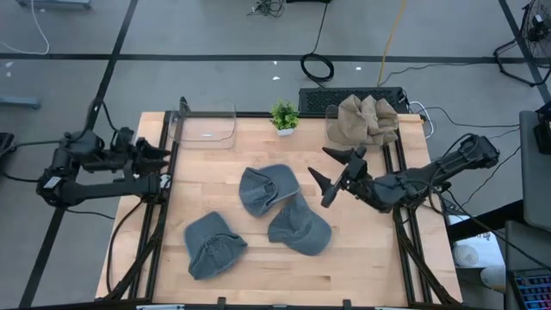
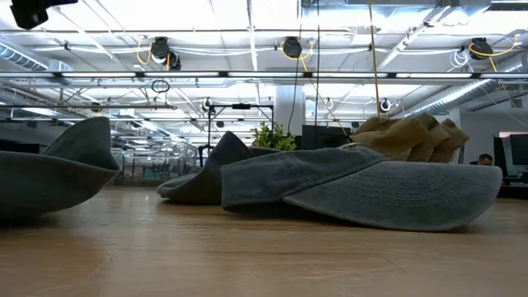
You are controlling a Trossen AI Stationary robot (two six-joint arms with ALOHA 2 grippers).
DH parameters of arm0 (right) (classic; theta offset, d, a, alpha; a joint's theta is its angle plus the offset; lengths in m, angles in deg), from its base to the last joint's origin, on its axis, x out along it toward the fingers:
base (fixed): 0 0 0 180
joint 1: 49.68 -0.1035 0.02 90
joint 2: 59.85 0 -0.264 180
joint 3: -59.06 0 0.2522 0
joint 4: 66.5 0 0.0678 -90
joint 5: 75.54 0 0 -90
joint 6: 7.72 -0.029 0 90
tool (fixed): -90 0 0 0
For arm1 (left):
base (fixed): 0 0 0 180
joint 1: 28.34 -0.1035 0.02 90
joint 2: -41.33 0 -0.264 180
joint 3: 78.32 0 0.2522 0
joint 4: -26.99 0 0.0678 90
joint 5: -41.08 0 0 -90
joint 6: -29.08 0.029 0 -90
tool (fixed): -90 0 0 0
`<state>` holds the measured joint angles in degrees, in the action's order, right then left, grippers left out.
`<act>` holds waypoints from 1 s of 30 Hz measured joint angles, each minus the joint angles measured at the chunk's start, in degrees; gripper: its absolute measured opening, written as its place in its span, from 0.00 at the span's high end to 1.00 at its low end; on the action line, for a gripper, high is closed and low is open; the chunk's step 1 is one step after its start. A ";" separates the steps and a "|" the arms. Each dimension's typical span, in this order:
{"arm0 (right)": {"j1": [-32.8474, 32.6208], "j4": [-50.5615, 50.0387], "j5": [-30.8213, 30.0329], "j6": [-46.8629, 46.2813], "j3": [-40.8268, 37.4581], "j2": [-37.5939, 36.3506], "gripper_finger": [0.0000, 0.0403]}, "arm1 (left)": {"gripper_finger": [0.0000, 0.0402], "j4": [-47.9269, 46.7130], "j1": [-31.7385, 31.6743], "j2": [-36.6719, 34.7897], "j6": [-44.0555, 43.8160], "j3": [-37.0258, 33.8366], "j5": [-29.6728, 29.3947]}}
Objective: Pick & Place hat
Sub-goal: Put the bottom right blue cap into the left transparent bin
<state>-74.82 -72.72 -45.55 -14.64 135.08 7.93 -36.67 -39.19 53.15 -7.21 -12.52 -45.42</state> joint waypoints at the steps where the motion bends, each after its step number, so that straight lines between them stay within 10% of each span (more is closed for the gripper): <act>1: -0.49 -0.77 0.00 -1.29 0.00 -0.01 0.20 | 0.25 0.06 0.00 0.03 -1.41 -0.10 0.92; 30: -3.84 -33.23 20.25 -52.58 0.02 1.81 0.20 | 0.25 0.01 0.00 -1.47 1.17 -0.22 0.36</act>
<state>-78.67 -105.96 -25.29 -67.22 135.10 9.74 -36.66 -39.19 51.68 -6.04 -12.75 -45.06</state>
